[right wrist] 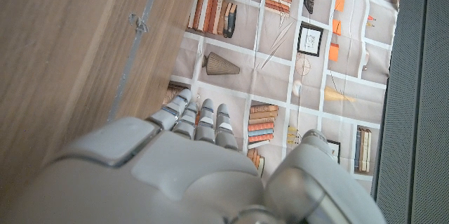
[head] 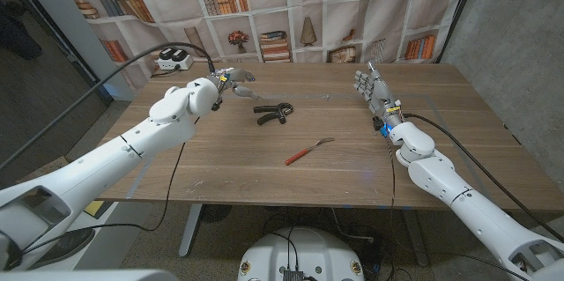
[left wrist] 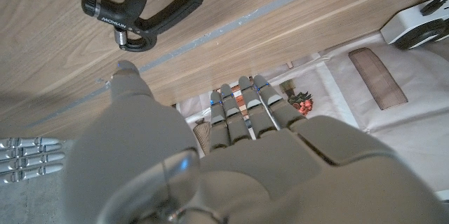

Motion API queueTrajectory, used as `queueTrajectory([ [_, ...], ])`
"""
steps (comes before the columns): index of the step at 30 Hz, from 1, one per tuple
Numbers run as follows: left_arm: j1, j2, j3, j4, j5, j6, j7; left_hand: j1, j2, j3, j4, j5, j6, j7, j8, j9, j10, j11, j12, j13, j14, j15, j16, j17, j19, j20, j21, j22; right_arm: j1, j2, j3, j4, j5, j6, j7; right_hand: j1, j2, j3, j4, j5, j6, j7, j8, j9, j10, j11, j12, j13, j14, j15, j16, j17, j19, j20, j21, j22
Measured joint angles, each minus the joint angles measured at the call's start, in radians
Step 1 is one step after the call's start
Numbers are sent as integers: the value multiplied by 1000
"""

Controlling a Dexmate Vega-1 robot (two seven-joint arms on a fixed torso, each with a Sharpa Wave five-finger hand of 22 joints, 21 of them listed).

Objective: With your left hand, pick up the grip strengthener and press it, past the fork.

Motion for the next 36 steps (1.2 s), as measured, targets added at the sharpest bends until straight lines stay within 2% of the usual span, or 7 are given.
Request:
queueTrajectory([
  [8,-49,-14,49,12,93,-5,-92,14,-6,-3,-3,0,11,-4,0,0,16,-12,-2,0,10,0,0,0,3,3,0,0,-8,-4,1,-5,3,-8,-4,0,0,0,0,0,0,0,-5,0,0,0,-8,0,0,0,0,0,0,0,0,0],
  [13,-67,-21,71,16,137,-9,-124,37,-11,-7,-15,0,-24,-9,-23,0,-10,-19,-20,5,0,-1,-15,0,3,3,-5,0,-12,-7,2,-7,5,-17,-7,0,0,0,0,0,0,0,-5,0,0,0,-8,0,1,-1,0,0,0,0,0,0],
  [20,-76,-37,83,29,205,-17,-167,59,-22,-8,-17,0,-20,-13,-23,3,-7,-25,-27,5,-1,0,-16,0,3,3,-5,0,-18,-13,3,-12,7,-28,-9,0,0,0,0,0,0,0,-5,0,0,0,-9,0,0,-1,0,0,0,0,0,0],
  [33,-100,-75,107,75,283,-40,-245,91,10,-1,-23,7,-9,-24,-23,5,1,-44,-27,5,-1,0,-16,4,3,3,-9,0,-24,-18,0,-24,8,-43,-12,-4,4,0,0,0,0,0,-5,0,3,-3,-9,0,7,3,0,0,0,0,0,0],
  [36,-102,-84,109,86,292,-47,-254,98,17,-1,-23,7,-9,-24,-23,5,1,-44,-27,8,-1,1,-16,5,3,4,-9,0,-26,-20,-1,-28,8,-46,-14,-4,4,0,0,0,0,0,-5,0,3,-3,-9,0,40,-1,8,0,20,3,0,0],
])
